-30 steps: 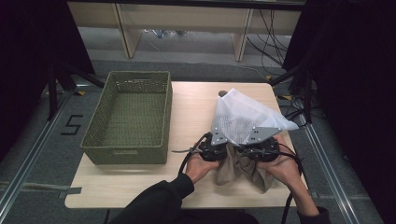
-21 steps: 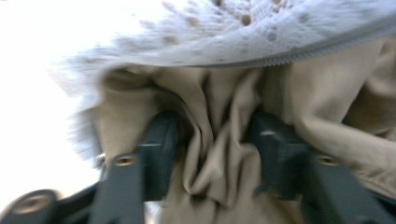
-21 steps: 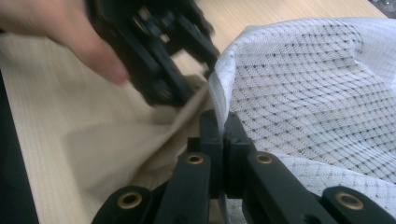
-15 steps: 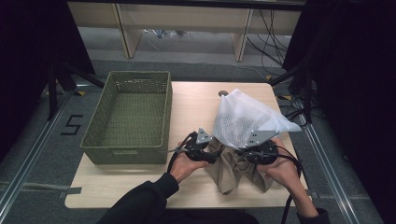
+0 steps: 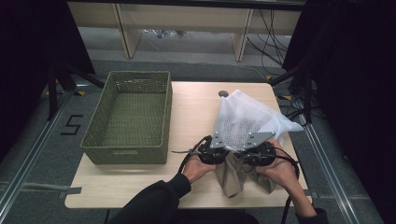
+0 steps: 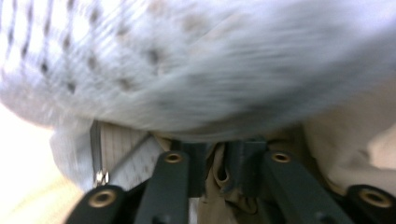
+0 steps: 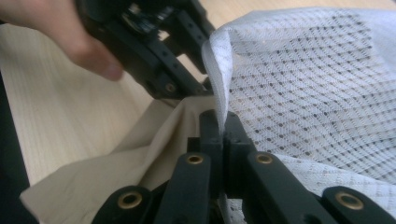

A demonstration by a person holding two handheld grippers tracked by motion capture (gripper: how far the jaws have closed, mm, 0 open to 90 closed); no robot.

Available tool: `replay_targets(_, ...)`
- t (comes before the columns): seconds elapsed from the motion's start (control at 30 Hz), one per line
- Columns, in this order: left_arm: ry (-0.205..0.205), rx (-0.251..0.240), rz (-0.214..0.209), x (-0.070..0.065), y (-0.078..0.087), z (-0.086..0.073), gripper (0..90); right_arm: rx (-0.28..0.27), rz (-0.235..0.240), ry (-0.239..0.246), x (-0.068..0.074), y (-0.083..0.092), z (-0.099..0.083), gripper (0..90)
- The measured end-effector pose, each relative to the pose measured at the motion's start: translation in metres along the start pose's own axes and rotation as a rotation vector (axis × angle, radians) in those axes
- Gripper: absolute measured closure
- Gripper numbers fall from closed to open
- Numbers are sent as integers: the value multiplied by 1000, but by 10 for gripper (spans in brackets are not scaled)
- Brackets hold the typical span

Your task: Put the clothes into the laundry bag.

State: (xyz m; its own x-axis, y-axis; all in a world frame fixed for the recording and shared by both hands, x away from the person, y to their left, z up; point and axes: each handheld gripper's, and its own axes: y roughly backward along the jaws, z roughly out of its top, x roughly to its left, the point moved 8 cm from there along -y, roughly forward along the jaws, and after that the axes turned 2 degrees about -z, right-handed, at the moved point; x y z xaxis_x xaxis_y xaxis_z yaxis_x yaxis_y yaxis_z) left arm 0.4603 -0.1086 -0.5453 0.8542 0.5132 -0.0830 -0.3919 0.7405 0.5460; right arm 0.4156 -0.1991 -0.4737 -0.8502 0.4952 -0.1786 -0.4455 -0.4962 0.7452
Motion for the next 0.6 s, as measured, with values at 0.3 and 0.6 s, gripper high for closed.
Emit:
replay_targets(0.3,178,-33,-70,14,57,-15,445,77,20,-13,4,-18,-17,899)
replay_targets(0.6,95,136,60,26,54,-42,557,106,0,-27,2,-20,-20,899)
